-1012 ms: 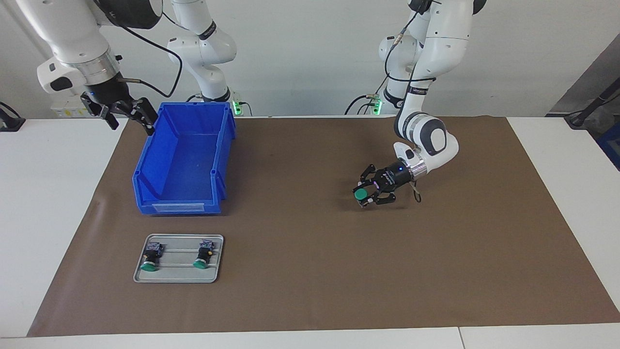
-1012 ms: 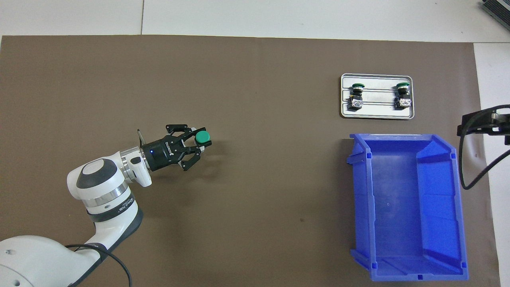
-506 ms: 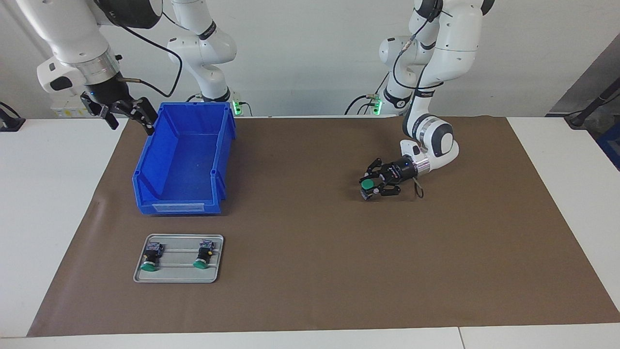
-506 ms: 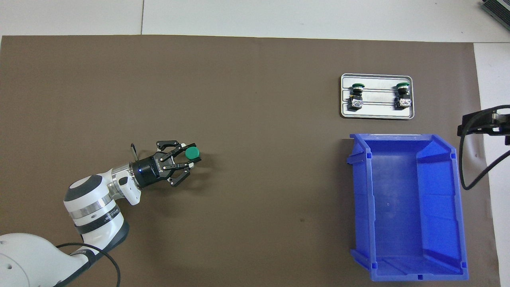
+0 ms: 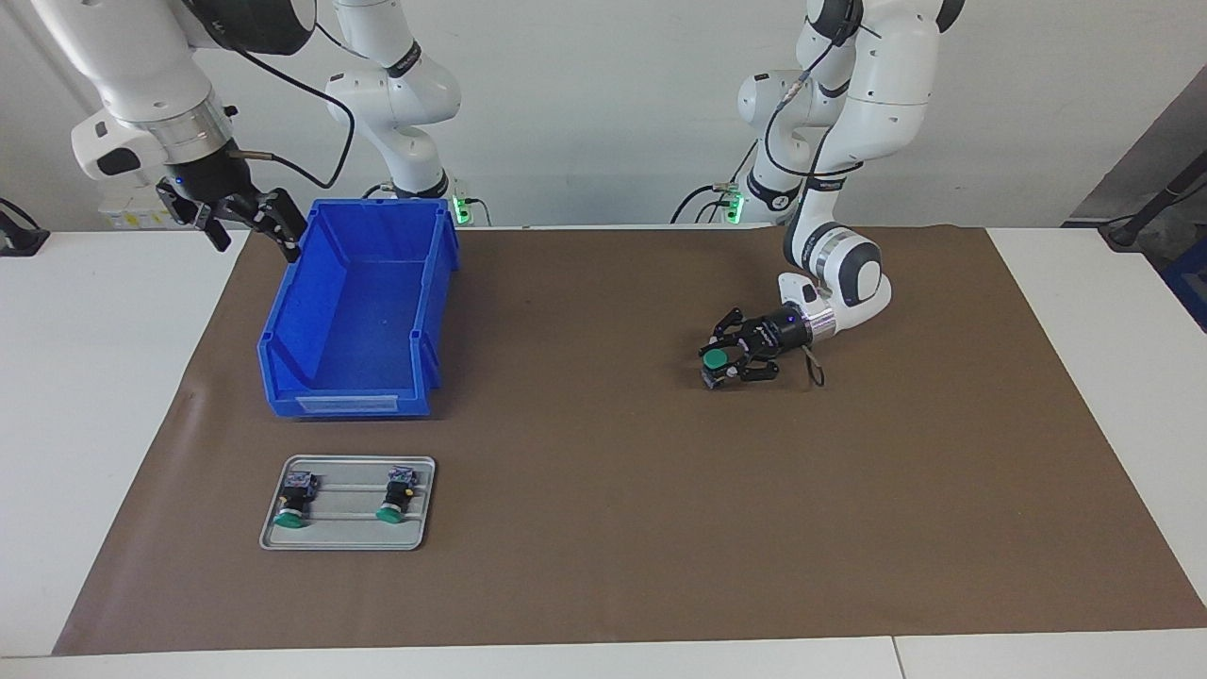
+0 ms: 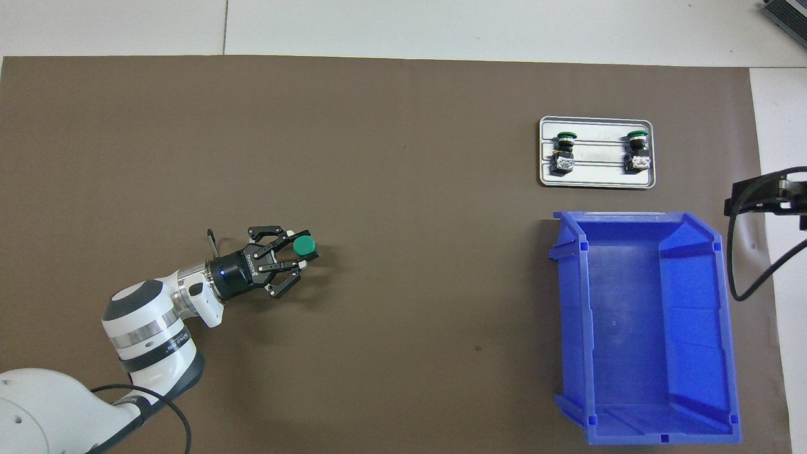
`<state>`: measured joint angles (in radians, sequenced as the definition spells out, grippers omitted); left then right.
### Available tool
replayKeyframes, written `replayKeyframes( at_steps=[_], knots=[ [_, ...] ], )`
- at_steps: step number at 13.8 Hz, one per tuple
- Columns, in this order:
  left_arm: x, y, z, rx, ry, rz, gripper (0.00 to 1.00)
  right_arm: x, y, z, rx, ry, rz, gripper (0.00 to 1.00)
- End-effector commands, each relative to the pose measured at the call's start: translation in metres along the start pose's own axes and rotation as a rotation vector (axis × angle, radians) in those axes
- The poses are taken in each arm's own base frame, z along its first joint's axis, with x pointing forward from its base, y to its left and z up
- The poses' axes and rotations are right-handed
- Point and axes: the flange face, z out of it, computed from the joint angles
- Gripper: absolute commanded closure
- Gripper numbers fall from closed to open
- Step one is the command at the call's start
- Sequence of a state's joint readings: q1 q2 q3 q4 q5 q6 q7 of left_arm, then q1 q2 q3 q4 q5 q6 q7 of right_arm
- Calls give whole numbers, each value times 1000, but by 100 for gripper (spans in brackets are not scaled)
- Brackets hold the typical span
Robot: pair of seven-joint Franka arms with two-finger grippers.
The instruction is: Place and press button with both arms
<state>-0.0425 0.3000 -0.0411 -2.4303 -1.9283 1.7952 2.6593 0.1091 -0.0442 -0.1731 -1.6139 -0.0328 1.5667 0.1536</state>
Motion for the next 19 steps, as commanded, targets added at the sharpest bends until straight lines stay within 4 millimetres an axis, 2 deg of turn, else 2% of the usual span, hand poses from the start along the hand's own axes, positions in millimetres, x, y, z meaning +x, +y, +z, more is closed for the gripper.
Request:
replayKeyframes(
  at_steps=[1, 2, 3, 5, 6, 7, 10, 15, 19],
  knots=[
    [1, -3, -11, 35, 11, -34, 100, -8, 6, -1, 20, -11, -8, 0],
    [0, -3, -12, 37, 7, -39, 100, -8, 7, -1, 21, -11, -6, 0],
    [-1, -3, -12, 37, 5, -39, 84, -8, 6, -1, 20, -11, -8, 0],
    [1, -4, -13, 40, 6, -56, 69, -8, 6, -1, 20, -11, -6, 0],
    [2, -5, -13, 37, 6, -54, 34, -8, 7, -1, 21, -11, -5, 0],
    [4, -8, -12, 37, 5, -50, 13, -8, 7, -1, 21, -11, -5, 0],
    [11, -11, -15, 21, -30, -56, 10, -8, 6, -1, 20, -11, -6, 0],
    [41, -25, -27, -21, -107, -95, 10, -8, 6, -1, 20, -11, -8, 0],
    [71, -50, -56, -98, -257, -104, 9, -8, 7, -1, 21, -11, -6, 0]
  ],
)
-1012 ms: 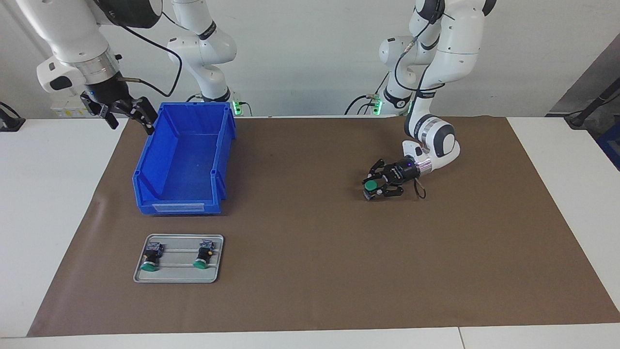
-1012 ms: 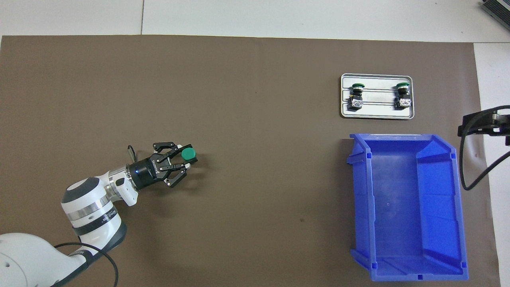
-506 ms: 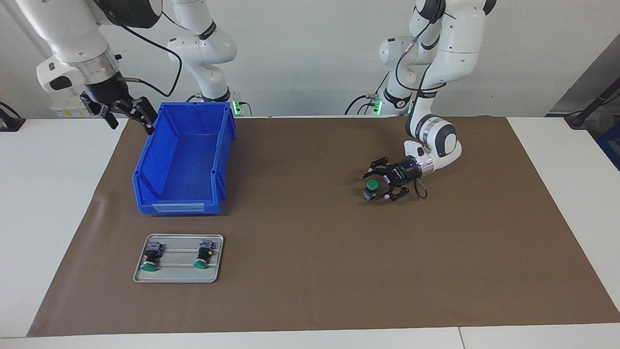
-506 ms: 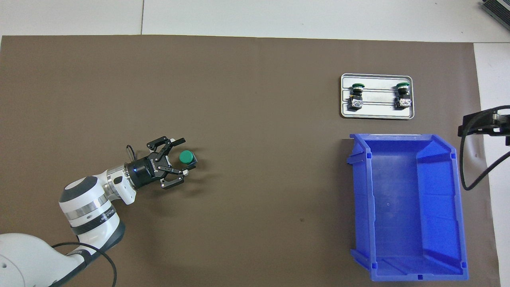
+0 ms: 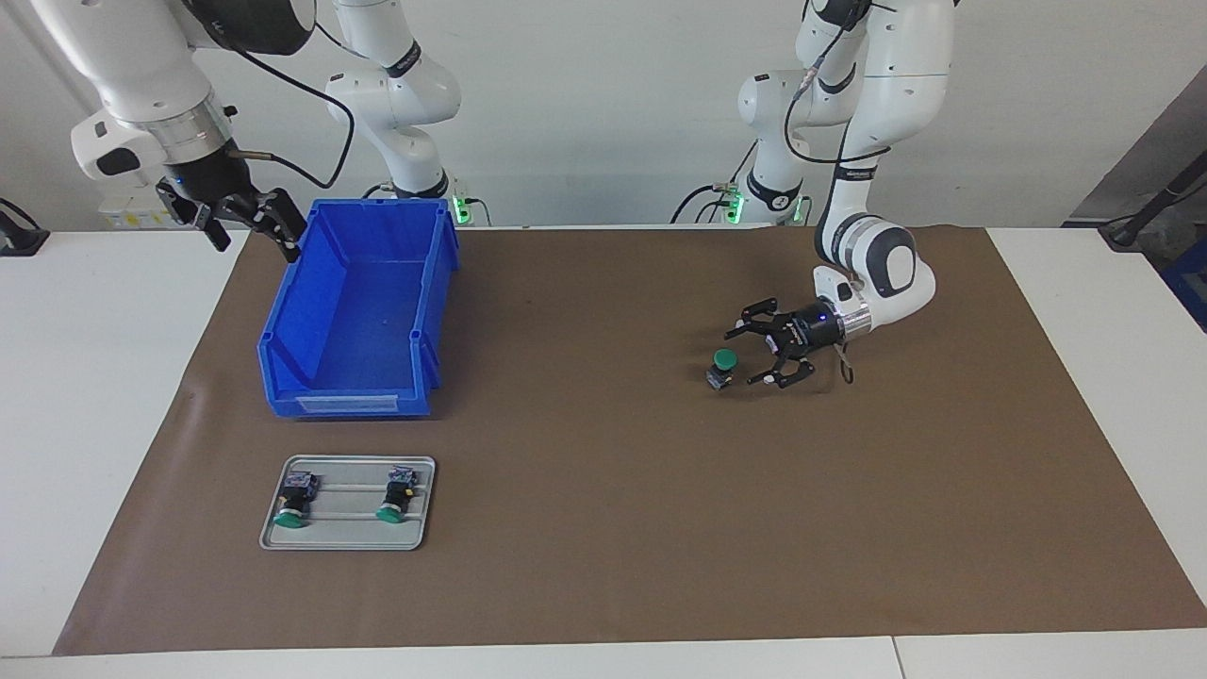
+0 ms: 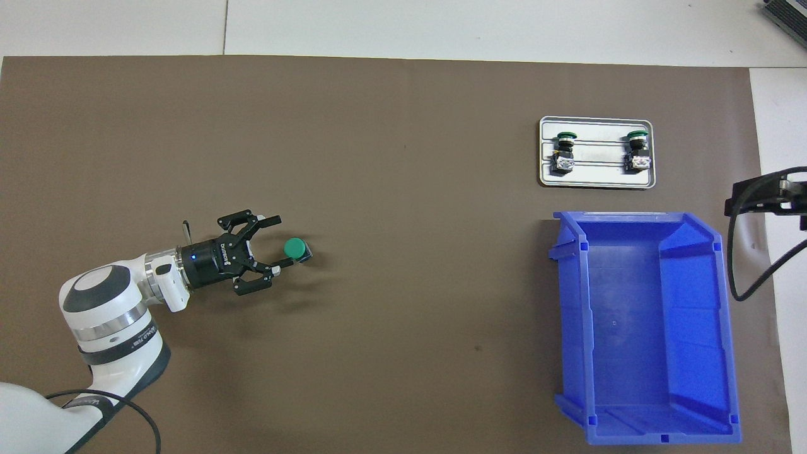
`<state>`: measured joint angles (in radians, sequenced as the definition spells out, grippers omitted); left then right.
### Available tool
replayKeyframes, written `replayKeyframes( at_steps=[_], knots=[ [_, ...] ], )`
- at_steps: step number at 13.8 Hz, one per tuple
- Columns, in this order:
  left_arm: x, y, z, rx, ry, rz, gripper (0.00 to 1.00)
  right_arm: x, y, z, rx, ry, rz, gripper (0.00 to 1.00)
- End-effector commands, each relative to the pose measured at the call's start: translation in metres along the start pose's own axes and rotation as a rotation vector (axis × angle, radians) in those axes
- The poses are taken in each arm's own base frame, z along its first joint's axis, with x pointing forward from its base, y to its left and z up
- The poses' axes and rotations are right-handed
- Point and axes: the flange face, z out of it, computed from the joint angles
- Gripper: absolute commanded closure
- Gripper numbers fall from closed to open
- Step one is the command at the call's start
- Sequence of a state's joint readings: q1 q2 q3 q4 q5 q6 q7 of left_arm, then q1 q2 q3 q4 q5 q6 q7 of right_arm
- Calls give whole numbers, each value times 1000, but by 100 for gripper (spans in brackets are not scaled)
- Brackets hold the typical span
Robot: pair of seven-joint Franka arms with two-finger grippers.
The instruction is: Place and press button with both arms
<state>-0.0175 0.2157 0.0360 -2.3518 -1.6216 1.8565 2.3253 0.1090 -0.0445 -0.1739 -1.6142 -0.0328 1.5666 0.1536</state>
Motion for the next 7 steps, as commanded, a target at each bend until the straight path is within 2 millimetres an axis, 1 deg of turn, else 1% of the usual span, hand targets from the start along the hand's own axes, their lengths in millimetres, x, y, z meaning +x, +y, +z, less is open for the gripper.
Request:
replayKeyframes(
  at_steps=[1, 4, 5, 7],
  knots=[
    [30, -10, -26, -4, -144, 9, 9, -8, 6, -1, 20, -11, -7, 0],
    [79, -8, -47, 112, -370, 69, 9, -8, 5, -1, 20, -11, -9, 0],
    [85, -7, -47, 132, -421, 74, 9, -8, 5, -1, 20, -11, -9, 0],
    [91, -8, -55, 181, -470, 51, 9, -8, 5, -1, 20, -11, -9, 0]
  ],
)
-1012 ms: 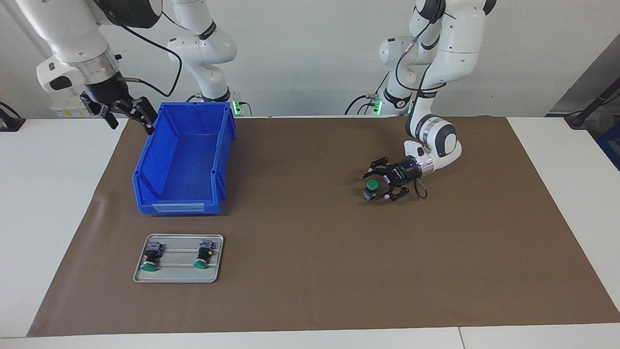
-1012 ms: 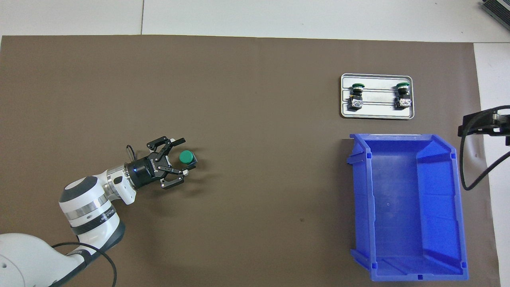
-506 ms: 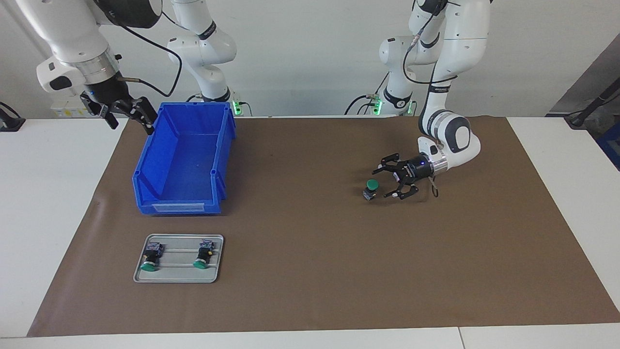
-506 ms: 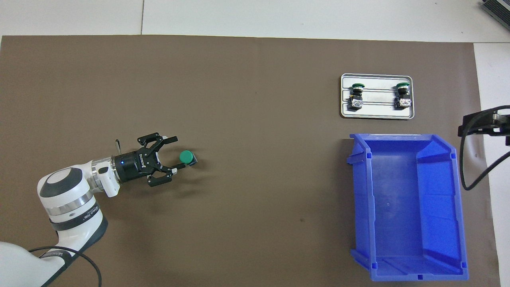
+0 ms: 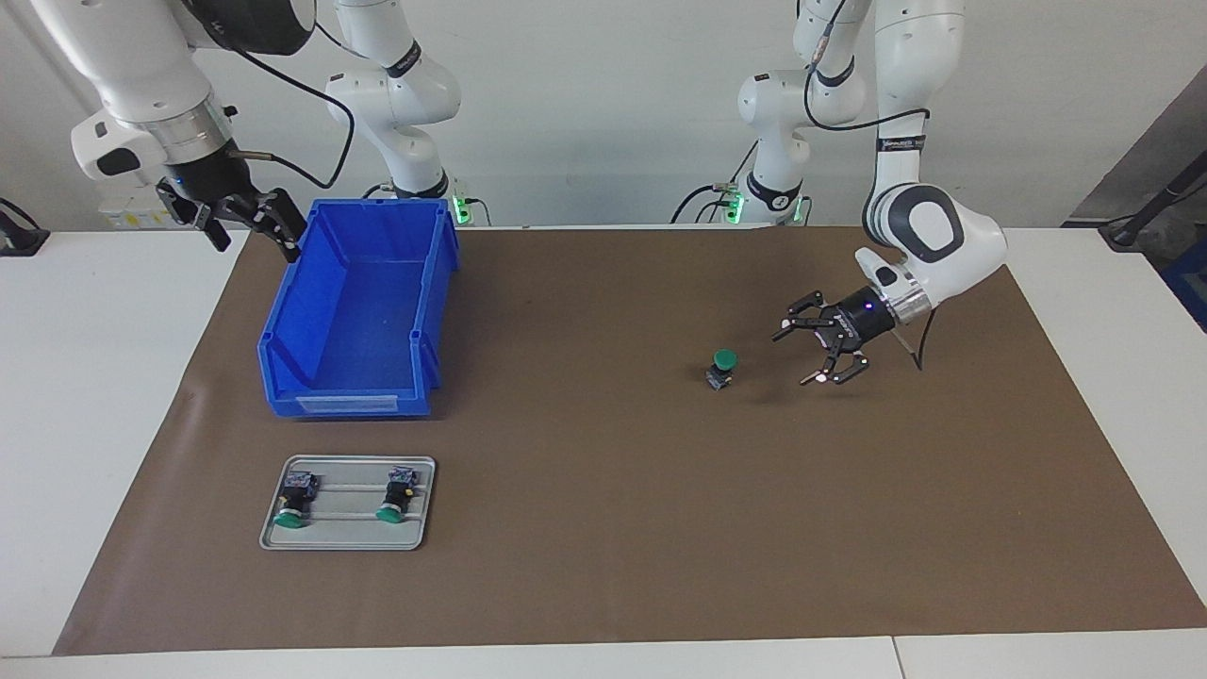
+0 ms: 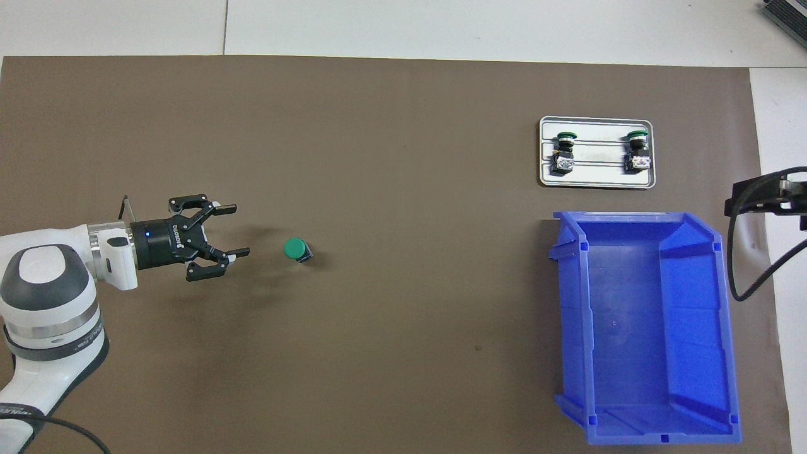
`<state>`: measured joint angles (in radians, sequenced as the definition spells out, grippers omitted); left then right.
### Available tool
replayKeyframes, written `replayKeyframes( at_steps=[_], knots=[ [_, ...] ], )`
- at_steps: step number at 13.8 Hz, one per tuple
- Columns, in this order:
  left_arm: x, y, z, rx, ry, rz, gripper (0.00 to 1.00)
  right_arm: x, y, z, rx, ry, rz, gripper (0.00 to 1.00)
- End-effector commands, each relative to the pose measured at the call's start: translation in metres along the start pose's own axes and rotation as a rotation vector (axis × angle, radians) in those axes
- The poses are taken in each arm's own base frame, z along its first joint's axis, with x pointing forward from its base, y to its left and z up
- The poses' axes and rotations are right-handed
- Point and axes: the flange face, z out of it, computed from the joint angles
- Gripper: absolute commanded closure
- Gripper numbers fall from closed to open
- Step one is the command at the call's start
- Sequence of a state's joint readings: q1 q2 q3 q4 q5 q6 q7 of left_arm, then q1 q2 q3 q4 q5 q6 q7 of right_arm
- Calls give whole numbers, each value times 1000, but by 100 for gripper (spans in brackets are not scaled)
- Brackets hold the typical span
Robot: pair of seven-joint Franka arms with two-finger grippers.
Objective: Place and press button with both arms
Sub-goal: 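Open the left gripper and draw it back from the button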
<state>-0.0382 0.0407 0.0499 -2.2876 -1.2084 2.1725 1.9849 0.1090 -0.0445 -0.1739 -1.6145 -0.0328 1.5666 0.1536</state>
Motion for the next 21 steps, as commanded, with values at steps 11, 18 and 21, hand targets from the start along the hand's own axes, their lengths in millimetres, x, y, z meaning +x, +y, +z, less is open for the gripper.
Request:
replayKeyframes(
  at_steps=[11, 18, 21],
  knots=[
    [29, 11, 8, 385, -223, -100, 9, -8, 7, 0, 20, -12, -6, 0],
    [61, -34, -31, 194, -390, 29, 9, -8, 6, 0, 20, -12, -7, 0],
    [109, -47, -59, 178, -585, -55, 9, -8, 6, 0, 20, -12, -7, 0]
  ],
)
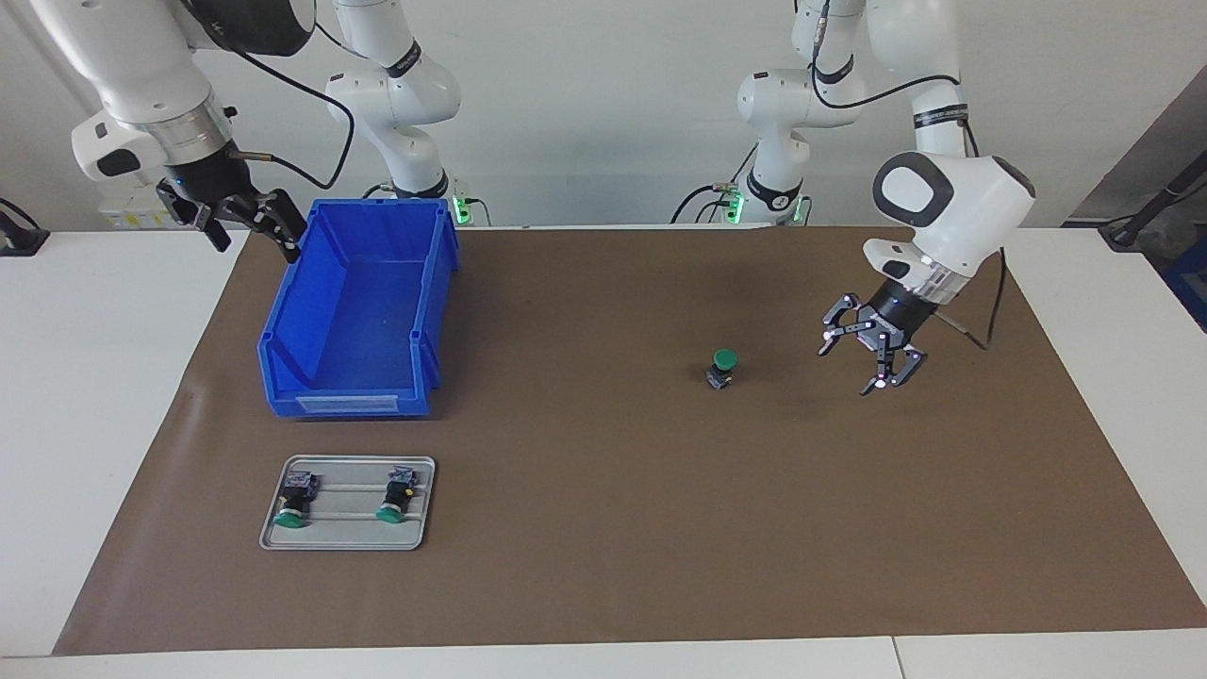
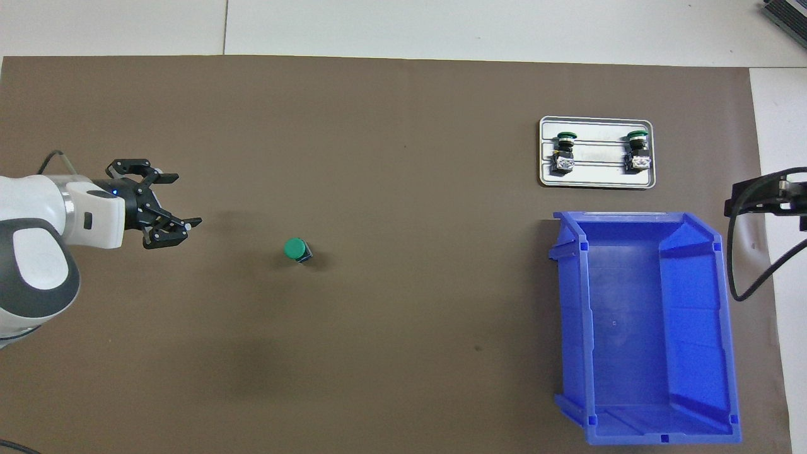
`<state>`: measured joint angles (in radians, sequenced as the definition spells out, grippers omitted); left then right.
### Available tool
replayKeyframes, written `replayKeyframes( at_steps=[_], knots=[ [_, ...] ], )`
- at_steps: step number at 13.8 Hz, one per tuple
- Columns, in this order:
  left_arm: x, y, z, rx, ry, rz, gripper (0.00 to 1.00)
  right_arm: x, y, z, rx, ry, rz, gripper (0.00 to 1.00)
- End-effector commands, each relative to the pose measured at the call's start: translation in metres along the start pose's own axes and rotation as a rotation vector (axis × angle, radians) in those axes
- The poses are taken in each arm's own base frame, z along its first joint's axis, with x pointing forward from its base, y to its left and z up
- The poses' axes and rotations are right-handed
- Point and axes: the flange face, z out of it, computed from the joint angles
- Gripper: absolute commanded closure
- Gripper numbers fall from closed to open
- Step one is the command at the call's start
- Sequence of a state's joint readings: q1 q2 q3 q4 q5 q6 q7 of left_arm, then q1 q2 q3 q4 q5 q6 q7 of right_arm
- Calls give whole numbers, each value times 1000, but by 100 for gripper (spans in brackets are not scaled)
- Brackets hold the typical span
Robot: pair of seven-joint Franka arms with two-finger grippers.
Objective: Place and press button with both arms
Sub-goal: 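Open the left gripper and draw it back from the button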
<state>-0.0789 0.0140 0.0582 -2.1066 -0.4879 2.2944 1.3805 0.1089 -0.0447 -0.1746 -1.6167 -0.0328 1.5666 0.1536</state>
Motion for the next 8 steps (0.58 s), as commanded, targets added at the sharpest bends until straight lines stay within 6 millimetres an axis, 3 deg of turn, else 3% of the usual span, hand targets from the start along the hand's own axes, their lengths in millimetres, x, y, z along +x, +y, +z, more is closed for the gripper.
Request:
replayKeyframes(
  at_steps=[1, 4, 5, 6, 8],
  knots=[
    [32, -12, -28, -20, -138, -117, 9, -8, 6, -1, 21, -10, -8, 0],
    [62, 14, -53, 6, -233, -202, 10, -8, 7, -1, 21, -11, -6, 0],
    [69, 24, -62, 22, -258, -215, 16, -8, 6, -1, 20, -10, -8, 0],
    [76, 35, -63, 12, -290, -259, 31, -8, 7, -1, 21, -11, -6, 0],
    [91, 57, -60, 12, -347, -449, 77, -8, 6, -1, 21, -10, -8, 0]
  ],
)
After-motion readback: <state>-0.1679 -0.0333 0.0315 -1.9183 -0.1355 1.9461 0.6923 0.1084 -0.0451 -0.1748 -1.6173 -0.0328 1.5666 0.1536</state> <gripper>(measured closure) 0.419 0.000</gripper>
